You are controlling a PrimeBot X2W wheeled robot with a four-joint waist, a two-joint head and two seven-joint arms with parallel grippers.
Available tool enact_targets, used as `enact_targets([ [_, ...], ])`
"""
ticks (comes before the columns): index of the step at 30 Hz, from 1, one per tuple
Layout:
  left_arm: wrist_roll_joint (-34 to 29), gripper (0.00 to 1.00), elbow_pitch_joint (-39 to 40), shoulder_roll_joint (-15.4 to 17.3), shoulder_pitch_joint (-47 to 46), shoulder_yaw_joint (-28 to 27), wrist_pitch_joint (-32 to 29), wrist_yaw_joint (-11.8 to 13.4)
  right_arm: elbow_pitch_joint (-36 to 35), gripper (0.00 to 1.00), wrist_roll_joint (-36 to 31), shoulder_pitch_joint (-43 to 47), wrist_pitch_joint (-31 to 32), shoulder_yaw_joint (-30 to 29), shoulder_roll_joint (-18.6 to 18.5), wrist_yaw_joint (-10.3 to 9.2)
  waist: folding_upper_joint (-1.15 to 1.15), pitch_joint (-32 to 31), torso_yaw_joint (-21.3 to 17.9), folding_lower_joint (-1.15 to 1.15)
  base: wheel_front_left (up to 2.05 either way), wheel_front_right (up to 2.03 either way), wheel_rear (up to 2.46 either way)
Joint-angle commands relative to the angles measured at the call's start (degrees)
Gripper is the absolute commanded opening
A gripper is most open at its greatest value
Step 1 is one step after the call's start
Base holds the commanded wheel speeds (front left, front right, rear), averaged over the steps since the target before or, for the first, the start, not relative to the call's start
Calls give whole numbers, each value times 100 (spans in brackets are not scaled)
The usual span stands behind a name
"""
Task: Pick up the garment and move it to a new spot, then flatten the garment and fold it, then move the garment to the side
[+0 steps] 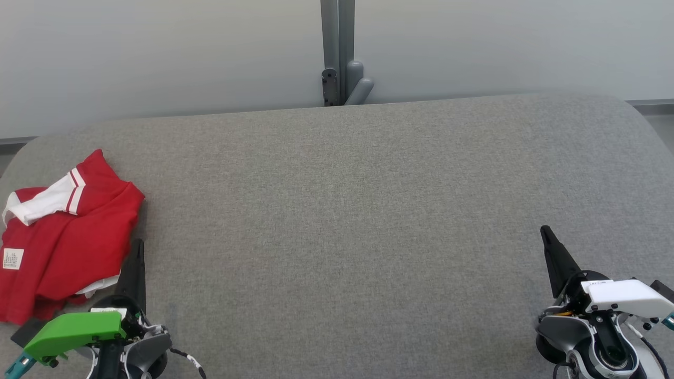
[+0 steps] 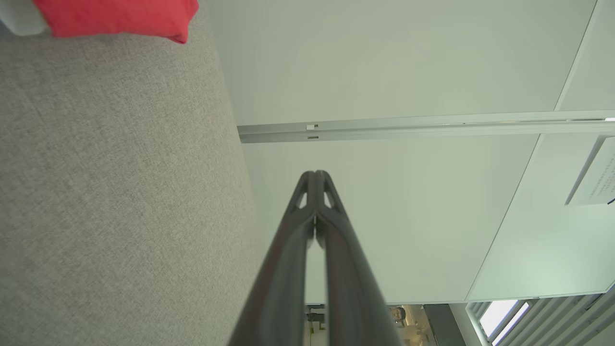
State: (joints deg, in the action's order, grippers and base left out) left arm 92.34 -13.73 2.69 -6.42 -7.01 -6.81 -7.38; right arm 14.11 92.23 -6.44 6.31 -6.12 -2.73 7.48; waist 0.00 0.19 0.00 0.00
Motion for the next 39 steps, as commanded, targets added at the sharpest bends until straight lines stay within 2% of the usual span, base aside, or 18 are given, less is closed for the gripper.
enact_targets([
  [1,14,0,5,36,91,0,-7,-29,-28,0,45,40,22,-6,-28,2,0,0,0,0,0,0,0],
  [37,14,0,5,36,91,0,-7,-29,-27,0,45,40,22,-6,-28,2,0,0,0,0,0,0,0],
  [38,0,100,0,0,1,0,0,0,-1,100,0,0,0,0,0,0,0,0,0,0,0,0,0],
  [39,0,100,-31,-5,2,-2,0,0,32,100,-5,8,-2,0,8,0,0,0,0,0,0,0,0],
])
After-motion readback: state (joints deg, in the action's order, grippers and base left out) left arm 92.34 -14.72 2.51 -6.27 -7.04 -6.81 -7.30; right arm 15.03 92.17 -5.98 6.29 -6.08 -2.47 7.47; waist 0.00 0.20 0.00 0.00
